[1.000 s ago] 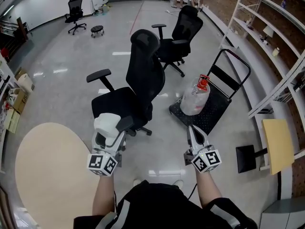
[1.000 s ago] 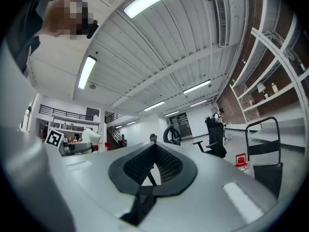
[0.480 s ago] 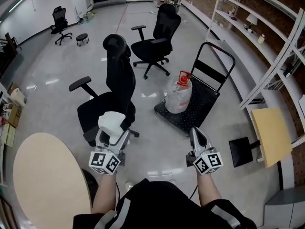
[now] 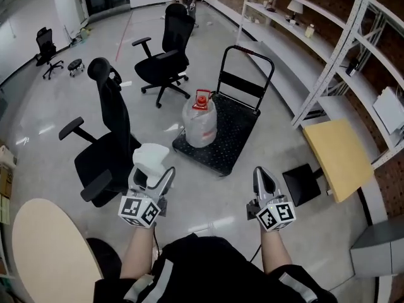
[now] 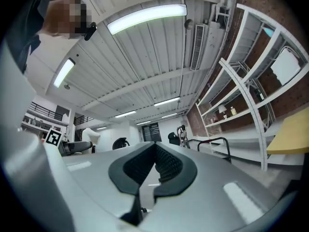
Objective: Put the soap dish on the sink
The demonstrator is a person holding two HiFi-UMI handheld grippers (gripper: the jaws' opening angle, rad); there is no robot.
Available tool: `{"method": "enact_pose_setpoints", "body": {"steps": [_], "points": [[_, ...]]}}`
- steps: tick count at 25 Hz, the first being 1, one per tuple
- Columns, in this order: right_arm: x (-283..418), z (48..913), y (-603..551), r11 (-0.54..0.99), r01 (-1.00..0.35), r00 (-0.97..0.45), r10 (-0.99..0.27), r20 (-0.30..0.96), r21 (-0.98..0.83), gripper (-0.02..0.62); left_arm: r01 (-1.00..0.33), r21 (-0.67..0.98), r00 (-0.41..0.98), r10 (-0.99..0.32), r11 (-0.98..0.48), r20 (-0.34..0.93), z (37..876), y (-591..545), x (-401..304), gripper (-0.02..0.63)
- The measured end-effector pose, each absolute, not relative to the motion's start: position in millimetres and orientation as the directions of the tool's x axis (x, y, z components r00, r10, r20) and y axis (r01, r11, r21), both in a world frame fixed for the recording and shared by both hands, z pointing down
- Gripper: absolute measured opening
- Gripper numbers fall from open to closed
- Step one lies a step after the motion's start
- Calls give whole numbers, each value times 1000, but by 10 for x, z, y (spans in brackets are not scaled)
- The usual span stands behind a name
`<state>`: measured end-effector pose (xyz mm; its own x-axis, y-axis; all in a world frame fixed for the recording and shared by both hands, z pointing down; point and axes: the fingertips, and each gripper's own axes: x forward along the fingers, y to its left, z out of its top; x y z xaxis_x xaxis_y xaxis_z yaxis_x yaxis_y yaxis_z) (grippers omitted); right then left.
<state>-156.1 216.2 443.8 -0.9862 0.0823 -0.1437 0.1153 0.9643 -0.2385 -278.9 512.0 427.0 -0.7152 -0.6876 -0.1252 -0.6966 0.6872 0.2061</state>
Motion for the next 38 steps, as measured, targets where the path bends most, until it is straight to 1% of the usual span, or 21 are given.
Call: {"method": "enact_pose_setpoints", "body": {"steps": [9,14,19,23,30,38], "points": [[-784,4477,1180,975,-79,-984,-109,-139,-206,6,-817,211,-569,-810,536,-141,4372,3800,-2733,459],[-423,4530,801,945,-209,-960,-248,-132,-252,6,-887,203,-442,-890,415,-108,4421,3144,-2644,459],[-133,4598,465,921,-294,-935,-332,-121,-255,6,-925,190,-353,-930,330,-101,4388,2579,-2569,459],[99,4615,177,882,-382,-897,-425,-119,-275,6,-952,184,-264,-960,243,-97,4384,2047,-2541,459],[251,4568,-415,838,-481,-844,-522,-123,-257,6,-975,188,-146,-981,121,-124,4336,1144,-2554,459],[270,4514,-1019,790,-565,-790,-602,-121,-240,6,-983,184,-51,-990,26,-132,4254,231,-2694,459]]}}
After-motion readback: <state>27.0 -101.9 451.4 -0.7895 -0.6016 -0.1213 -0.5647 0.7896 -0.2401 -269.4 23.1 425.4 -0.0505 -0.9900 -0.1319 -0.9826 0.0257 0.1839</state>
